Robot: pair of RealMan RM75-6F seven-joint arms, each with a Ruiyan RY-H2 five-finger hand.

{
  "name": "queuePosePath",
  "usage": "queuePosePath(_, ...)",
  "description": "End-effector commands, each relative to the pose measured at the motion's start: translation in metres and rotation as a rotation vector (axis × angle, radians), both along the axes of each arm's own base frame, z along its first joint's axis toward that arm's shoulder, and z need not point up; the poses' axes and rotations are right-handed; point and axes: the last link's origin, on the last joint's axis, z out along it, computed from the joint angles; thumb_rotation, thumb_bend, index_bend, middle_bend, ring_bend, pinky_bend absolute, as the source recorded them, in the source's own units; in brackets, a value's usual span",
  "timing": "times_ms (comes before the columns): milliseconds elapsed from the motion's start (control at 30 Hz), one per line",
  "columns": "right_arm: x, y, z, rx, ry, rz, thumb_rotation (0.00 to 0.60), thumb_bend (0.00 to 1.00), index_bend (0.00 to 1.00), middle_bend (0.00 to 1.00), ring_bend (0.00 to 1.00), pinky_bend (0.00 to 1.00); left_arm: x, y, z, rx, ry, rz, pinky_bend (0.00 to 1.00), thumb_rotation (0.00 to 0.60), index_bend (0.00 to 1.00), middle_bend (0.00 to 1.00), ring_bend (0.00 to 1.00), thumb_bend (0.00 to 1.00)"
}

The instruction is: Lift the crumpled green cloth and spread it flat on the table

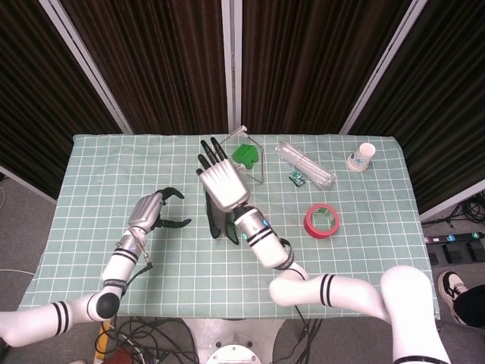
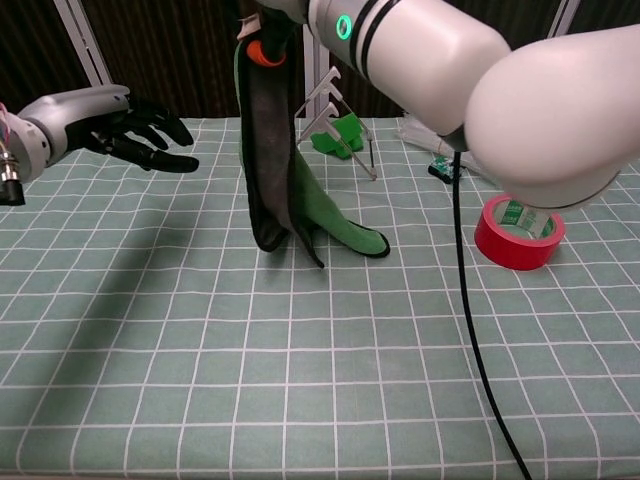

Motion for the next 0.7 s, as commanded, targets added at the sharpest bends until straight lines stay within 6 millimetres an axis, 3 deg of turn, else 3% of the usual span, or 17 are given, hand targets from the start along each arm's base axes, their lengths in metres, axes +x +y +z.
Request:
queuePosePath(33, 0.011, 0.003, -0.011, 0.0, 0.009, -0.01, 0.6, 0.65, 0.73, 0.25, 0.0, 0.0, 0.006, 0.003, -0.006, -0.012, 0.025, -0.004, 0.3, 0.347, 0.31, 0.25, 0.2, 0.0)
queuePosePath(300, 0.018, 0.001, -0.018, -0.019, 0.013, -0.028, 0.6, 0.66, 0.73, 0.25, 0.0, 0.0, 0.014, 0.005, -0.017, -0.029, 0.052, 0.006, 0.3, 0.337, 0.31, 0.25, 0.2, 0.0)
queuePosePath(700, 0.011, -0.007, -0.008, -0.02, -0.017, -0.043, 0.6, 0.66, 0.73, 0.25, 0.0, 0.0, 0.029, 0.008, -0.029, -0.035, 0.049, 0.019, 0.31, 0.321, 0.31, 0.25, 0.2, 0.0)
